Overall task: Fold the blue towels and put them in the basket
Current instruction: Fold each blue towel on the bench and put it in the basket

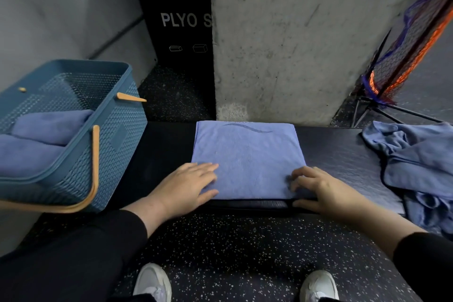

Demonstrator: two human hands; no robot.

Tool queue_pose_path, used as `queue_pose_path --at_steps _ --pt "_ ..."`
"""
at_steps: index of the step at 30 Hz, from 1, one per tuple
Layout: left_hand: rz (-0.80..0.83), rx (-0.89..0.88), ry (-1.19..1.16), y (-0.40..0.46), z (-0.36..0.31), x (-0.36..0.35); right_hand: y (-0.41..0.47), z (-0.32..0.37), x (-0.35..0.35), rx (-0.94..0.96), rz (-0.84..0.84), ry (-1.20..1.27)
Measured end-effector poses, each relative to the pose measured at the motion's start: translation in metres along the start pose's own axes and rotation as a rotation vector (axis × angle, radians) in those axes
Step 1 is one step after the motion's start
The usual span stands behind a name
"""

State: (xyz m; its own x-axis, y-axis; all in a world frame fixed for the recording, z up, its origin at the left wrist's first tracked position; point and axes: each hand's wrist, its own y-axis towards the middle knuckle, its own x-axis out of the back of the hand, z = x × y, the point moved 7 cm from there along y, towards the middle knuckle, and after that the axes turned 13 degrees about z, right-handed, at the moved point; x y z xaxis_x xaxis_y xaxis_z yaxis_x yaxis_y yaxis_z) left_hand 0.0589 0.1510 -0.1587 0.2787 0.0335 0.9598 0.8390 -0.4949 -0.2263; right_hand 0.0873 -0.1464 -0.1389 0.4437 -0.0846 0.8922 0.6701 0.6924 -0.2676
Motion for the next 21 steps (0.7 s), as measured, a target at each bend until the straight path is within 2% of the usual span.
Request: queue_pose_path --at_steps 2,6,10,13,16,18,21 --pt "-0.096 -0.055 0.055 -0.012 -0.002 0.007 -0.006 -0.004 0.002 0.004 -0.025 -0.011" --pt "-0.097 -0.039 0.02 -0.022 -0.007 0.009 -0.003 0.002 0.007 0.002 -0.138 -0.105" --pt "-0.05 0.008 0.002 -0.02 -0.011 0.012 -0.002 -0.002 0.019 -0.205 -0.236 0.052" --pt "-0.072 0.031 -0.011 -0.018 -0.009 0.015 -0.003 -0.004 0.022 -0.268 -0.205 0.14" --pt "-0.109 0.133 -0.018 -0.015 -0.001 0.019 -0.003 -0.006 0.025 -0.297 -0.185 0.163" --pt "-0.173 0.237 -0.174 -0.019 0.007 0.028 -0.004 -0.007 0.029 -0.305 -0.167 0.185" --pt "-0.147 0.303 -0.513 -0.029 0.015 0.037 -0.009 -0.008 0.037 -0.296 -0.163 0.351"
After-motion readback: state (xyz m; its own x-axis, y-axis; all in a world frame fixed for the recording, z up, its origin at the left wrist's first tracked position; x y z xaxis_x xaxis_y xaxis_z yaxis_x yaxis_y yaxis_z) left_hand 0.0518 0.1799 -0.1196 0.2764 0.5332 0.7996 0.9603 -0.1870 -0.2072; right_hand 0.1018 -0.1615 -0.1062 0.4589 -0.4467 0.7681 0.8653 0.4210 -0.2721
